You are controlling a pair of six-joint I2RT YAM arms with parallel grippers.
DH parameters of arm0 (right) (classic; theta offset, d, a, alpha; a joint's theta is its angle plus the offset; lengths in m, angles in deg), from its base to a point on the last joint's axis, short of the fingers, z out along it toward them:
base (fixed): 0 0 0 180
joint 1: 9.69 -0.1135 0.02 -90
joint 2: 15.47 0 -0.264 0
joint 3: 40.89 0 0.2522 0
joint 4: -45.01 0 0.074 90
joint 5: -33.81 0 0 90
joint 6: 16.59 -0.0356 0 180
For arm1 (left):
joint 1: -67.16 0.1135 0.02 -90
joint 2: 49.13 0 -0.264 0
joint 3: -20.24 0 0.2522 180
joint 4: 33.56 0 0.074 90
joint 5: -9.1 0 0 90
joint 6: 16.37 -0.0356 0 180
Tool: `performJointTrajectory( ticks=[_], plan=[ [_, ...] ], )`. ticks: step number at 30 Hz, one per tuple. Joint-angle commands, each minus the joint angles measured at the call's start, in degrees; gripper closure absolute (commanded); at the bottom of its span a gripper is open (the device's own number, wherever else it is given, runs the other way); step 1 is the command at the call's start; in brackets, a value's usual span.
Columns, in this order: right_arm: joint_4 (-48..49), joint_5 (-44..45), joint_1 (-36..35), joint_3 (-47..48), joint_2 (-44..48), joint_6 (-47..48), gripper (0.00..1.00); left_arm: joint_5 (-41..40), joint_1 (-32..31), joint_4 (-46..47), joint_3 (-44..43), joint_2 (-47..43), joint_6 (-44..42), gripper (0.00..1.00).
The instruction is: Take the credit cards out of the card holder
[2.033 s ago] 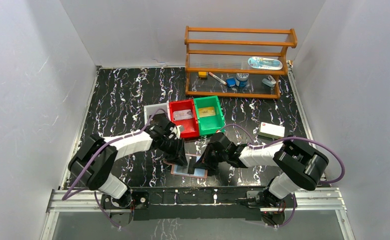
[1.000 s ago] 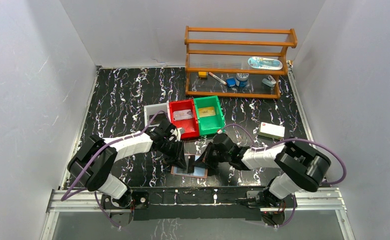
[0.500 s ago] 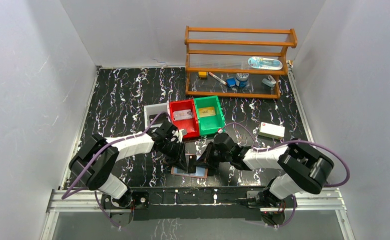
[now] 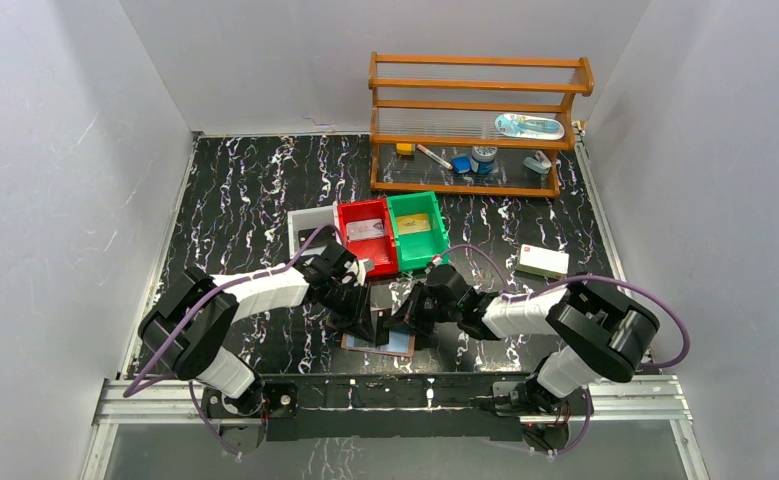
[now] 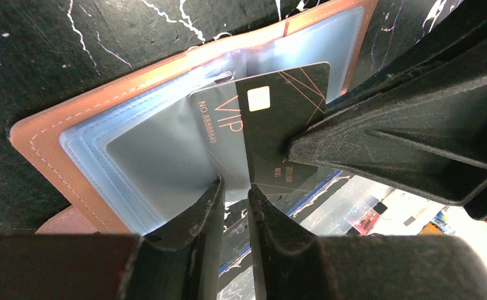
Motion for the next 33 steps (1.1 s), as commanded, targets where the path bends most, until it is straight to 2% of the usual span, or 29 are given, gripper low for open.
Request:
performJointTrajectory(
  ticks=[1,10,14,18,22,25,29,33],
  plan=[
    [-1.8,2.9,0.2,0.6,3.5,-0.3,0.98,-2.3,-0.8,-2.0,0.2,-1.2,0.4,0.78],
    [-16.6,12.3,0.3,0.8,18.2,4.0,1.0,-6.4,-0.8,-2.9,-2.2,-8.1,3.1,0.66],
    [-18.2,14.4,0.3,1.1,22.6,5.2,1.0,-9.0,-0.8,-4.3,-3.8,-11.1,3.5,0.6],
    [-17.2,15.0,0.4,1.0,25.4,6.1,1.0,-9.1,0.8,-5.6,-5.0,-14.5,3.4,0.49],
    [-14.8,14.7,0.4,-0.2,26.8,6.0,1.0,-2.9,8.6,-4.8,-4.1,-18.8,3.1,0.42],
    [-11.2,13.8,0.4,-1.8,27.3,5.5,1.0,5.7,14.2,-0.2,-1.1,-21.4,4.4,0.38],
    [-5.0,11.5,0.3,-2.9,26.8,5.3,1.0,14.1,15.3,9.0,3.2,-21.7,8.9,0.37],
    [-0.2,8.7,0.4,-2.6,25.4,6.0,1.0,18.8,15.3,19.3,7.6,-21.6,14.8,0.37]
  ],
)
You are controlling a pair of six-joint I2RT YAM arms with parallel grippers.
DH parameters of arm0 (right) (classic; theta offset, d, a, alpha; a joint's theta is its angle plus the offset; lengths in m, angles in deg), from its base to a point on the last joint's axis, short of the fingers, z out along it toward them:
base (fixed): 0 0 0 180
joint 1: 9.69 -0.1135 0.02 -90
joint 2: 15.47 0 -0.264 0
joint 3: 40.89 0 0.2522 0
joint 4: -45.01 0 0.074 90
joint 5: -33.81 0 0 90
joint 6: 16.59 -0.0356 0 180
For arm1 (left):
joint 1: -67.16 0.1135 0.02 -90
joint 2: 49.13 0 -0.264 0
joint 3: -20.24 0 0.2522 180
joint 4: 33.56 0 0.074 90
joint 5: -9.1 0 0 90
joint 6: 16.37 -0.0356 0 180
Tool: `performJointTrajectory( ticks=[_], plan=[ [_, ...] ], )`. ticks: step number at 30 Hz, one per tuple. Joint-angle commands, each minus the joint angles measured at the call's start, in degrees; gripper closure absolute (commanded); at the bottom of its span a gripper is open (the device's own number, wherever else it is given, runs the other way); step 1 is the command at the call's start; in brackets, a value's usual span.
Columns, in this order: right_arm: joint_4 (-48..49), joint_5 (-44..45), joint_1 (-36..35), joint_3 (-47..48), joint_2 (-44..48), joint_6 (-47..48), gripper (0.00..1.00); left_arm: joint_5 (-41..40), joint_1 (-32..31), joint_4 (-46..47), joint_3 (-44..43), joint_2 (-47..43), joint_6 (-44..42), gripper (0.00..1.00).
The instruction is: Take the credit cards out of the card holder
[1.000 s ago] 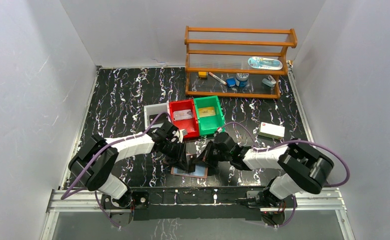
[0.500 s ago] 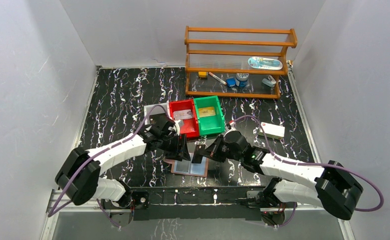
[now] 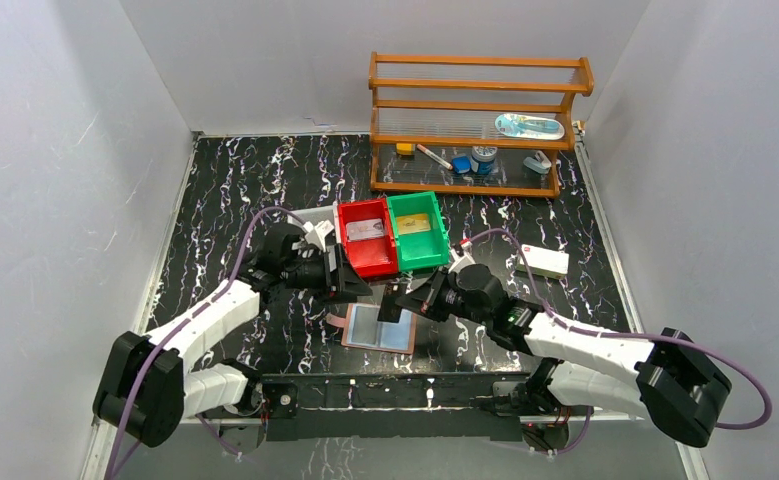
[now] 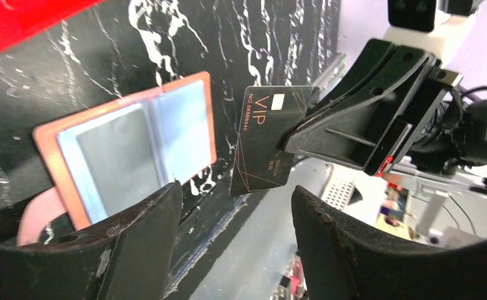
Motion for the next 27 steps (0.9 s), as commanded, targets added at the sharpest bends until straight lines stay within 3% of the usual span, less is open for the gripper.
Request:
performJointTrajectory(
  ticks=[1,8,14,27],
  plan=[
    [10.7,-3.7,0.3,0.4,-1.1,1.0,1.0,10.1,-0.1,12.1,3.9,-0.6,7.3,0.36],
    [19.9,-7.0,0.3,-1.0,-3.8,-0.9,1.0,15.9,0.0,26.1,8.1,0.7,14.0,0.37],
    [24.3,-7.7,0.3,-1.6,-3.8,-2.0,1.0,16.9,0.0,26.3,9.1,0.9,13.0,0.43],
    [32.3,-7.7,0.3,-6.9,-3.4,-4.5,0.99,21.7,0.0,35.7,11.1,2.3,16.3,0.71]
  ],
)
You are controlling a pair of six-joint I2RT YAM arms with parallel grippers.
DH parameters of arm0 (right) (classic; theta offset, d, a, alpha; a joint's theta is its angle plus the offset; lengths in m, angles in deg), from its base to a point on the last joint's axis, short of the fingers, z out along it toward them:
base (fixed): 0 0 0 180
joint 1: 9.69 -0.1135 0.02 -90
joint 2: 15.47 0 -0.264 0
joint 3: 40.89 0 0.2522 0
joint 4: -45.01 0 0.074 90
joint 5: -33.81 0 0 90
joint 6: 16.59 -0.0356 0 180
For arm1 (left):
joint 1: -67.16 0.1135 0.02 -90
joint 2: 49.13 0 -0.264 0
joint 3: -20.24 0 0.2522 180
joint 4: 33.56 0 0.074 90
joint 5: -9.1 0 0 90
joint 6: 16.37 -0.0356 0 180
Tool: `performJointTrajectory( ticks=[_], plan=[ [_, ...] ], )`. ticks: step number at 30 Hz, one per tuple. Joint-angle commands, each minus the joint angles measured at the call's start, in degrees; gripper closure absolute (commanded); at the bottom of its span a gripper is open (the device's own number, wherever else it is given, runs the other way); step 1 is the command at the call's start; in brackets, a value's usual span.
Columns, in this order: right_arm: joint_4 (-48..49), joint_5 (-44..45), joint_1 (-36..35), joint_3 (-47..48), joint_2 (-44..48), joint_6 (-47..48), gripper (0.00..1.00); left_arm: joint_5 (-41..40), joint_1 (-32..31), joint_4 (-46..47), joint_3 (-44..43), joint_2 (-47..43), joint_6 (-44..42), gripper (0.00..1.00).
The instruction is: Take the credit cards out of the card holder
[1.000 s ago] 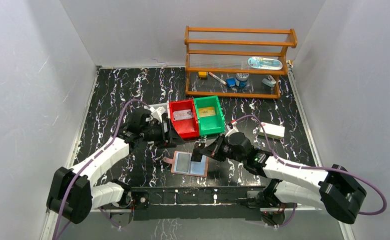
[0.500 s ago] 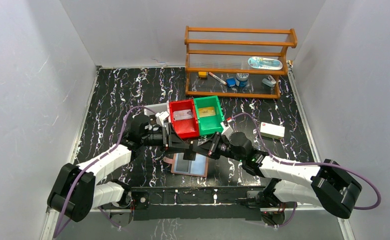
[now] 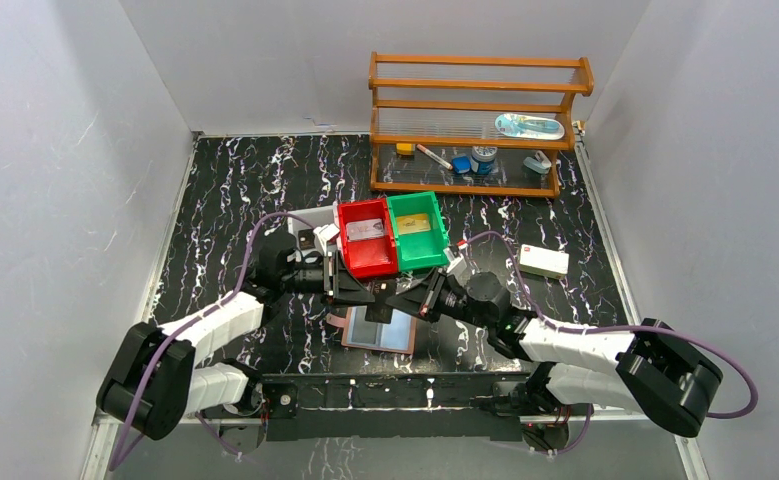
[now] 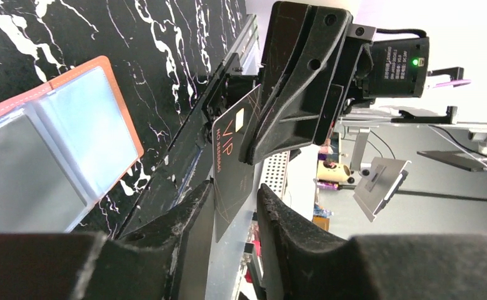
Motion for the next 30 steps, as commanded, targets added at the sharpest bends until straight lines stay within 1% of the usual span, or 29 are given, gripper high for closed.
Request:
performJointTrajectory(
  ticks=[1,3,8,13,16,17,19,22,24,26,28,30],
  plan=[
    [7.8,-0.5,0.3,-1.1,0.7,-0.7,0.99,5.4,0.0,6.9,0.7,0.7,2.2,0.72],
    [8.1,-0.9,0.3,-1.1,0.5,-0.7,0.99,6.1,0.0,8.9,0.9,1.2,3.1,0.73],
    [10.2,-1.0,0.3,-2.0,0.2,-1.3,0.98,7.3,0.0,12.1,0.5,1.1,4.8,0.79],
    [10.8,-1.0,0.3,-2.3,0.0,-1.5,0.97,7.9,-0.1,13.5,0.5,0.1,5.7,0.92],
    [10.6,-1.1,0.3,-2.3,0.0,-1.7,0.94,7.5,0.0,13.5,0.9,-0.6,5.8,1.0],
    [10.5,-1.2,0.3,-2.3,-0.1,-1.8,0.92,7.2,-0.1,13.6,1.0,-0.8,5.9,1.0],
    [10.1,-1.1,0.3,-2.3,0.0,-2.0,0.86,7.0,0.0,13.5,1.1,-1.0,5.9,1.0],
    [8.6,-0.5,0.3,-2.2,0.5,-2.4,0.74,7.0,0.0,12.9,0.8,-1.1,5.5,1.0],
    [7.6,0.0,0.3,-2.3,1.1,-2.4,0.67,6.9,0.0,10.6,0.0,-1.1,4.0,1.0],
    [6.5,0.7,0.3,-2.3,1.9,-2.5,0.59,6.4,0.0,6.0,-1.4,-1.5,0.8,1.0],
    [5.2,1.5,0.3,-2.5,2.7,-2.5,0.48,5.3,0.0,-1.4,-3.4,-2.0,-4.2,1.0],
    [4.3,2.3,0.3,-2.7,3.7,-2.3,0.39,3.7,0.0,-9.4,-5.9,-2.4,-10.0,1.0]
  ],
)
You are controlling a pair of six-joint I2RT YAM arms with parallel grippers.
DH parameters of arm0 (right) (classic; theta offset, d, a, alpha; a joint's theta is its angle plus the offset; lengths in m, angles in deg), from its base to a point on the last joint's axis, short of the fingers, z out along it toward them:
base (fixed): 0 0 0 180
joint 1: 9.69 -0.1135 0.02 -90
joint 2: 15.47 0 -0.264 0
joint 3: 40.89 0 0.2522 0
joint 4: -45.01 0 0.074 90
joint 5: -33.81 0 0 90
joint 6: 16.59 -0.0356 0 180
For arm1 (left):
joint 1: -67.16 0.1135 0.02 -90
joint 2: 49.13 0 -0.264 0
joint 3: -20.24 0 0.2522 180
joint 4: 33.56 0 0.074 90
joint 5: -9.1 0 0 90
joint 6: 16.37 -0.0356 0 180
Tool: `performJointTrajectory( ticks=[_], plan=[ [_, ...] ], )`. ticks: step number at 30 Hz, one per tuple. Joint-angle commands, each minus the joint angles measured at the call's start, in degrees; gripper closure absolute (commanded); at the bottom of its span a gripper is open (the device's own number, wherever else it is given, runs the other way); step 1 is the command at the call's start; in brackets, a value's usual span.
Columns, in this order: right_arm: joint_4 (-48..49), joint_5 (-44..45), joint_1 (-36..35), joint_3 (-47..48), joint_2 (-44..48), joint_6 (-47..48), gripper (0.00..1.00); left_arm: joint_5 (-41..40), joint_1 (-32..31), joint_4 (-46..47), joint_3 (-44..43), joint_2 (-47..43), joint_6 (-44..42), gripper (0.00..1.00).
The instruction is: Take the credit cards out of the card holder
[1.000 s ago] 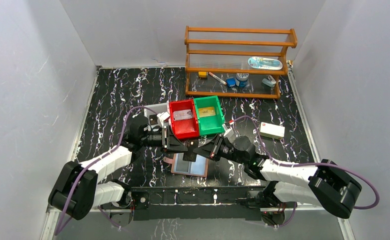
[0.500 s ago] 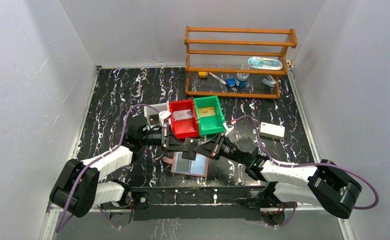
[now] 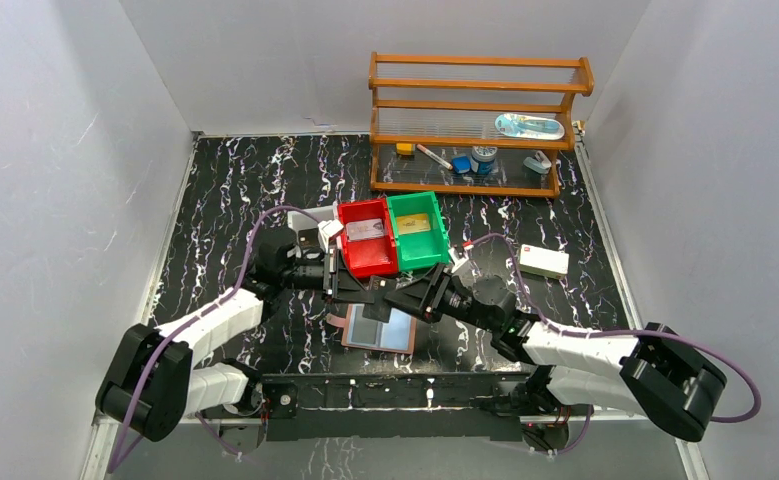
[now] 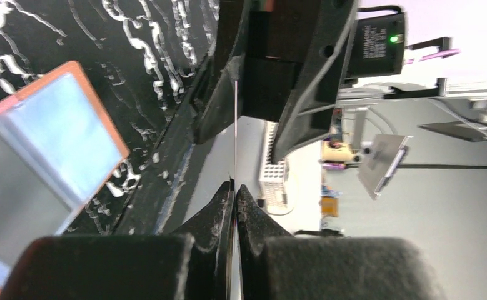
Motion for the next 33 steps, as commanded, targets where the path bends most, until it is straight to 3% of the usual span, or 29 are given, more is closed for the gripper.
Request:
performJointTrajectory(
  ticks=[1,6,13,21,33],
  plan=[
    [-0.9,2.7,0.2,-0.8,3.3,0.7,0.36,-2.3,0.0,-18.5,-6.5,-2.5,-13.2,1.0],
    [-4.0,4.4,0.1,-0.9,4.8,0.8,0.25,-9.0,-0.1,-28.9,-9.8,-4.0,-21.3,1.0],
    [-9.0,7.1,0.1,-1.1,6.5,0.4,0.22,-25.7,-0.2,-44.2,-17.1,-9.1,-39.0,1.0],
    [-10.9,9.8,0.1,-2.8,8.9,-0.7,0.2,-34.1,-0.3,-46.9,-20.8,-11.3,-54.9,1.0],
    [-14.2,12.3,0.1,-4.0,12.4,-1.5,0.19,-53.5,-0.3,-52.8,-27.6,-7.2,-92.8,1.0]
  ],
)
